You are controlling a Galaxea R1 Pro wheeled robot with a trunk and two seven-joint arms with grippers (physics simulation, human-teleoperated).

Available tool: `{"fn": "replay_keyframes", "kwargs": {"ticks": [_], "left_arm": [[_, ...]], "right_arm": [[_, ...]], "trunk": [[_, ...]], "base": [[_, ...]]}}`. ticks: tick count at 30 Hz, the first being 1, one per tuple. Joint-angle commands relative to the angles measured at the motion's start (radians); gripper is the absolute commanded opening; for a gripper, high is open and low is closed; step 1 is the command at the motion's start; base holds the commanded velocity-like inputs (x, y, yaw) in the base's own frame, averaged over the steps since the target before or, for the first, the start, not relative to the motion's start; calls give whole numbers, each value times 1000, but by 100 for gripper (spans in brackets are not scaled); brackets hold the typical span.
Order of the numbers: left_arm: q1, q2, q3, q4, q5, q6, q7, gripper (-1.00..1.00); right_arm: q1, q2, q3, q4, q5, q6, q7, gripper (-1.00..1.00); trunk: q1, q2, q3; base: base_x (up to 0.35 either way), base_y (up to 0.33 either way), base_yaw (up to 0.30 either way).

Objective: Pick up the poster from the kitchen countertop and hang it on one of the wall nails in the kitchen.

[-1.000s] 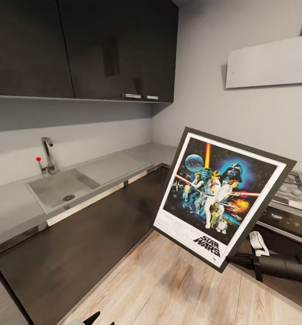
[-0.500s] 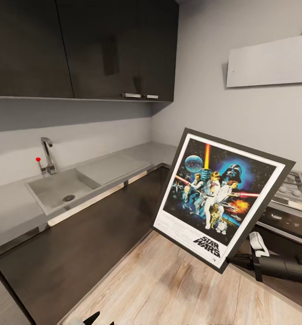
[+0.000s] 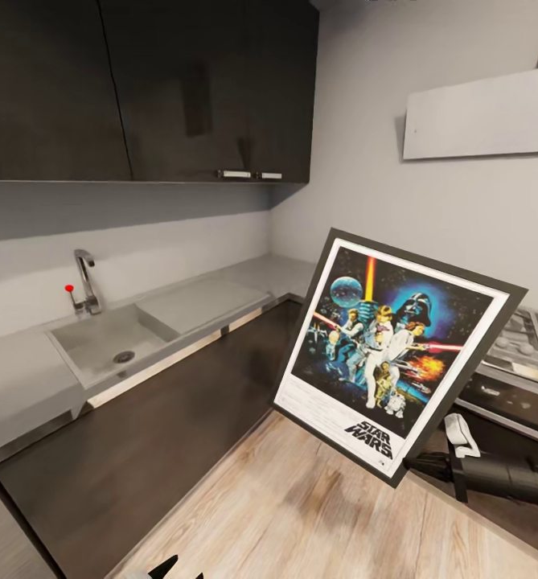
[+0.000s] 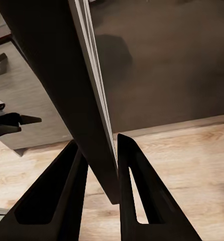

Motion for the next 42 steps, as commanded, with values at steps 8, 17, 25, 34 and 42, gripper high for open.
{"fn": "replay_keyframes", "kwargs": {"ticks": [8, 17, 25, 34, 42], "left_arm": [[0, 1, -5, 0, 6, -6, 1, 100], [0, 2, -5, 0, 6, -5, 1, 100], [0, 1, -5, 0, 6, -4, 1, 100], [0, 1, -5, 0, 6, -4, 1, 100], [0, 1, -5, 0, 6, -4, 1, 100]], "right_arm": [[-1, 0, 1, 0, 3, 12, 6, -100], [-1, 0, 3, 0, 4, 12, 6, -100], [-1, 1, 4, 0, 4, 12, 6, -100], [-1, 0, 5, 0, 4, 11, 6, -100], [-1, 0, 4, 0, 4, 12, 7, -100]], "trunk": [[-31, 56, 24], [-65, 119, 52], [-96, 175, 78], [-130, 238, 106], [-161, 294, 131]], "base": [[0, 0, 0], [0, 0, 0], [0, 0, 0], [0, 0, 0], [0, 0, 0]]}}
